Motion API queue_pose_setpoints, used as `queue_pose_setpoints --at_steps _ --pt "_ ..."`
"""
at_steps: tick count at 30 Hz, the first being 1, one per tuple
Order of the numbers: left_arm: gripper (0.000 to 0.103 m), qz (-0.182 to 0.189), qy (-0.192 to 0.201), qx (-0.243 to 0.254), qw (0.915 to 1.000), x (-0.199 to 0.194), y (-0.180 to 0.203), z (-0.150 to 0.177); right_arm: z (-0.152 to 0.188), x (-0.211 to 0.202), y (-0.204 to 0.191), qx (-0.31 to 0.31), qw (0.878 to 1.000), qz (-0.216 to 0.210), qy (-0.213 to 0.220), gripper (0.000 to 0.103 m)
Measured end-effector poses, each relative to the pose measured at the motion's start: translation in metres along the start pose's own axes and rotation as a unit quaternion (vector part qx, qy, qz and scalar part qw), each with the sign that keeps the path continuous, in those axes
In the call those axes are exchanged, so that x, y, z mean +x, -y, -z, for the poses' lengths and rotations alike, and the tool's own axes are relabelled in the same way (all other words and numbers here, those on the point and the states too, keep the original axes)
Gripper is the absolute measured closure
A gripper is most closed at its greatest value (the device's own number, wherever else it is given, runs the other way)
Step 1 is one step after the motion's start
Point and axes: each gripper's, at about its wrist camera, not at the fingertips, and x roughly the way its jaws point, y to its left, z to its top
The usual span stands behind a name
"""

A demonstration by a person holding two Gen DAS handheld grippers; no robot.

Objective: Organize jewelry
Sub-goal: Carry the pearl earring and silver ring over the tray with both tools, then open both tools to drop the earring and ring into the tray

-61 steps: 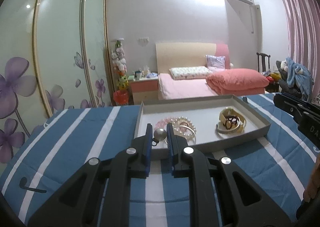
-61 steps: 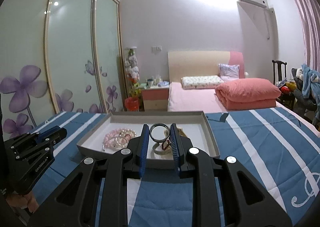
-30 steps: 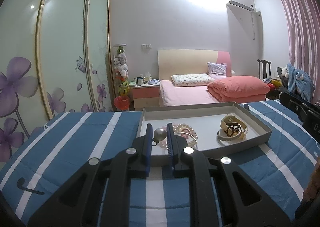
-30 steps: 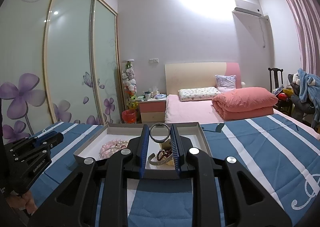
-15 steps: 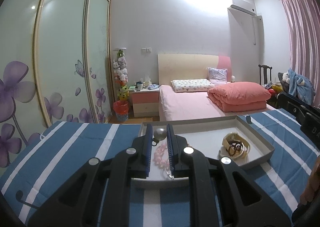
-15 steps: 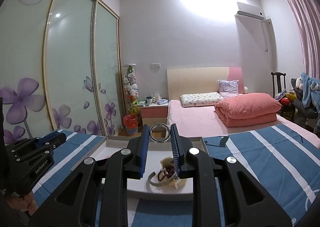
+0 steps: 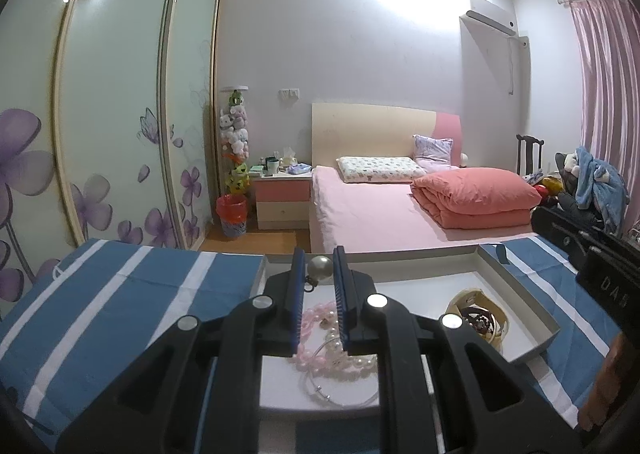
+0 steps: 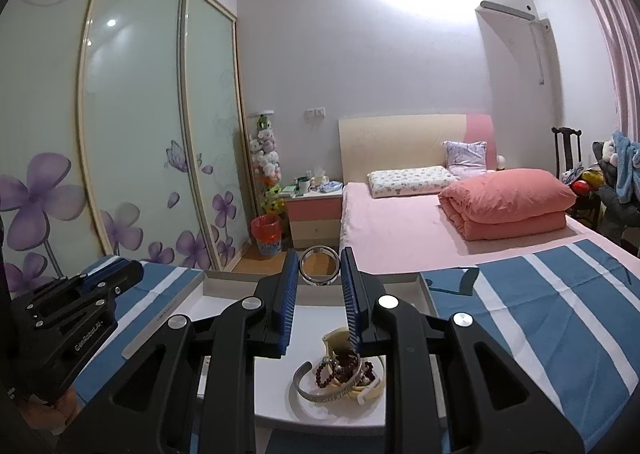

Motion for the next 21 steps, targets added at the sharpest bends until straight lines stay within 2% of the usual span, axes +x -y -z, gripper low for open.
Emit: queue_pose_setpoints --at_steps 11,21 --pt "0.088 0.008 -0.026 -0.001 0.9996 0.029 0.005 0.018 0.018 0.021 0.007 0.013 0.999 -0.012 -0.039 0.080" --pt "0.088 0.021 -0.021 0.009 0.9995 0.031 0.008 0.019 0.021 0.033 0.005 0.016 0.998 -0.011 -0.059 0.080"
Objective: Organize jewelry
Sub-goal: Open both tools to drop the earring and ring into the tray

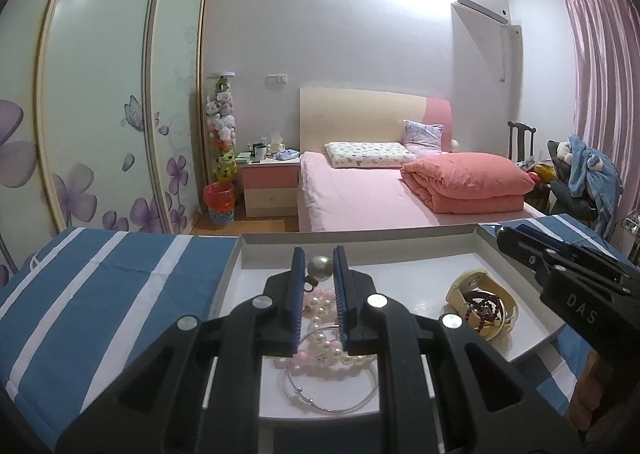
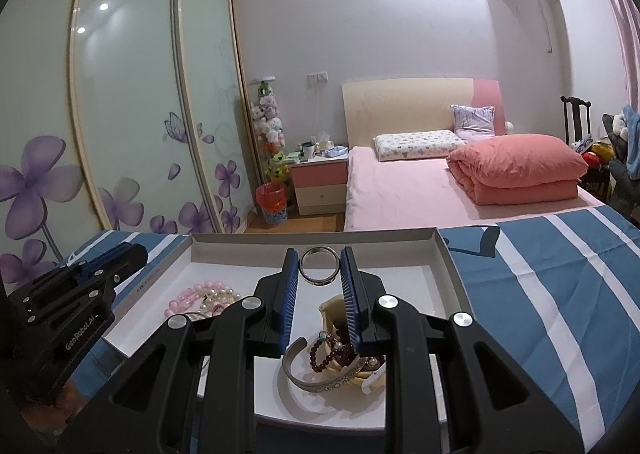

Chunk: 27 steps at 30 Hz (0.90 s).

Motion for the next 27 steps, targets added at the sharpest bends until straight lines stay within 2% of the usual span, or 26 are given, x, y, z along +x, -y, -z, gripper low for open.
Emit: queue_pose_setpoints --at_steps 14,16,17,18,27 --pt "0.088 0.000 0.000 0.002 1.0000 -0.0010 0.0022 0.0003 -0.0002 0.0029 0.0003 0.001 1.000 -0.002 -0.004 0.079" --pt "0.082 0.001 0.000 0.002 1.0000 -0.0009 0.0022 0.0002 -0.0006 0.0042 0.0025 0.002 1.000 -0.004 -0.004 0.071" --pt "0.079 0.000 0.001 0.003 1.0000 -0.0012 0.0020 0.0004 -0.0009 0.0044 0.0031 0.004 1.000 -0.001 -0.003 0.061" --pt "0.074 0.000 0.002 0.004 1.0000 -0.0012 0.0017 0.0001 -0.0009 0.0036 0.0032 0.005 1.000 -0.001 0.000 0.059" --pt "0.070 0.000 0.003 0.003 1.0000 -0.0010 0.0011 -0.0007 0.0019 0.0011 0.0036 0.006 1.000 0.001 0.013 0.059"
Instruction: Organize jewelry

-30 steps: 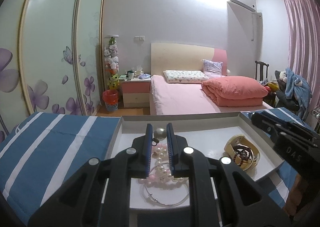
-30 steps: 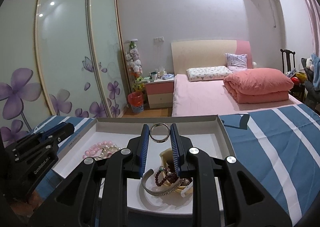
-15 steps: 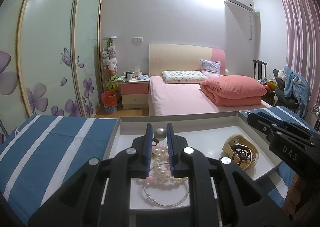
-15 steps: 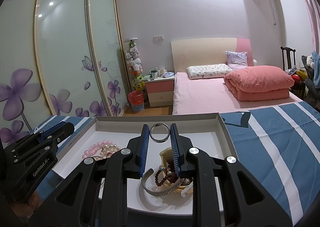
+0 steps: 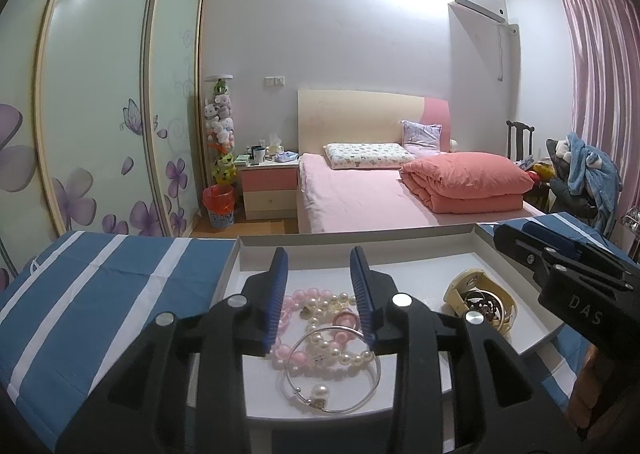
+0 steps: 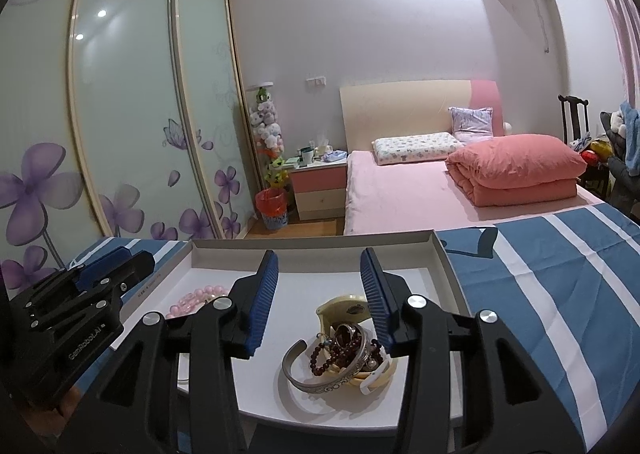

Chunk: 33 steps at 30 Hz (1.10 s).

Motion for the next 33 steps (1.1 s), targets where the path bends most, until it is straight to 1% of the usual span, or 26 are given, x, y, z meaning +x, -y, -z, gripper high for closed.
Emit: queue_pose_setpoints --at_steps 5,7,9,11,13,21,26,29,31,32,33 --pt "0.069 0.000 0.010 -0.006 0.9999 -0.005 0.000 -0.001 0.001 -0.005 0.001 0.001 1.000 0.007 0.008 0.059" --pt "0.069 -0.006 0.002 -0.002 1.0000 -0.008 0.000 0.000 0.001 -0.008 0.001 -0.001 1.000 0.013 0.003 0.059" --pt "0.069 -0.007 0.005 -0.008 0.9999 -0.016 -0.004 0.000 0.000 -0.014 0.000 -0.001 1.000 0.013 0.005 0.059" --pt "0.068 -0.013 0.011 -0.011 0.9998 -0.028 -0.009 -0.002 -0.001 -0.024 -0.002 -0.003 1.000 0.014 0.010 0.059" --pt "0.064 -0.019 0.017 -0.014 0.9996 -0.040 -0.012 -0.004 -0.002 -0.031 -0.002 0.000 1.000 0.012 0.013 0.059" --pt "0.061 -0.030 0.032 -0.019 0.9988 -0.084 -0.019 -0.009 0.000 -0.079 -0.006 0.015 0.999 0.007 0.031 0.059" --pt "0.053 -0.029 0.046 -0.022 0.9983 -0.120 -0.021 -0.008 0.001 -0.105 -0.005 0.025 0.999 0.006 0.038 0.059" --pt "0.045 -0.030 0.052 -0.023 0.9980 -0.142 -0.021 -0.004 0.004 -0.122 -0.007 0.030 0.999 0.009 0.035 0.059" --pt "0.037 -0.029 0.054 -0.024 0.9978 -0.155 -0.022 0.000 0.006 -0.129 -0.006 0.031 0.999 0.009 0.033 0.058" --pt "0.035 -0.029 0.056 -0.025 0.9977 -0.163 -0.023 0.003 0.008 -0.135 -0.008 0.032 0.999 0.010 0.032 0.055" --pt "0.030 -0.031 0.059 -0.026 0.9974 -0.173 -0.024 0.007 0.009 -0.140 -0.008 0.031 0.999 0.010 0.033 0.053"
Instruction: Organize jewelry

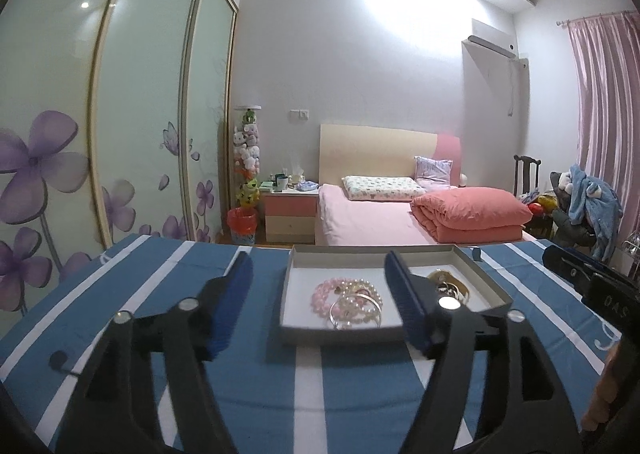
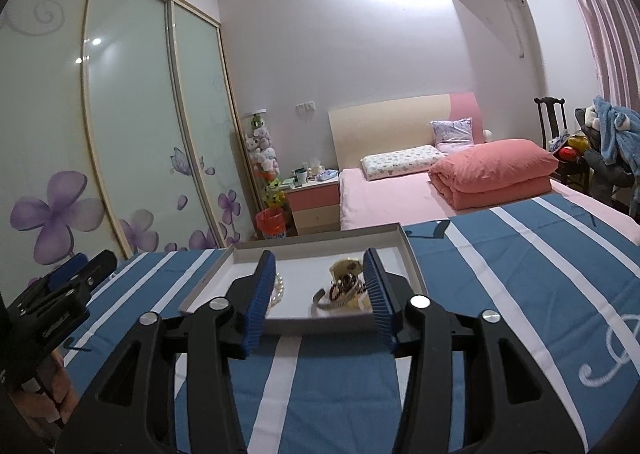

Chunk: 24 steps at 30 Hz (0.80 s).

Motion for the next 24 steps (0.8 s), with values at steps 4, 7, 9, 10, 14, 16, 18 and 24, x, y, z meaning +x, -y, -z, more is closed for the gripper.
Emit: queue_pose_setpoints --at_steps 4,7,9,10,14,16,18,24 --pt "0.016 -0.007 0.008 -0.007 0.9999 -0.027 -0.006 0.007 0.004 -0.019 -0.003 -0.006 1.000 0.000 0.004 0.045" --pt "0.011 -0.010 0.010 -0.015 0.9998 -0.043 -0.011 0.012 0.006 -0.032 -0.007 -0.016 1.000 0.000 0.015 0.034" --pt "0.007 -0.008 0.012 -0.024 0.9996 -0.053 -0.014 0.016 0.009 -0.042 -0.012 -0.025 0.999 -0.001 0.025 0.025" --pt "0.005 -0.009 0.014 -0.028 0.9995 -0.057 -0.015 0.018 0.009 -0.045 -0.013 -0.029 0.999 -0.001 0.028 0.022" --pt "0.005 -0.017 0.015 -0.027 0.9994 -0.069 -0.017 0.024 0.015 -0.058 -0.019 -0.050 0.998 0.005 0.042 0.007" --pt "0.005 -0.018 0.014 -0.028 0.9994 -0.073 -0.018 0.027 0.018 -0.063 -0.020 -0.052 0.998 0.005 0.043 0.006" --pt "0.005 -0.019 0.013 -0.026 0.9994 -0.076 -0.016 0.030 0.022 -0.065 -0.019 -0.050 0.998 0.004 0.042 0.002" --pt "0.004 -0.032 0.017 0.004 0.9993 -0.087 -0.008 0.041 0.037 -0.071 -0.012 -0.034 0.999 0.008 0.037 0.002"
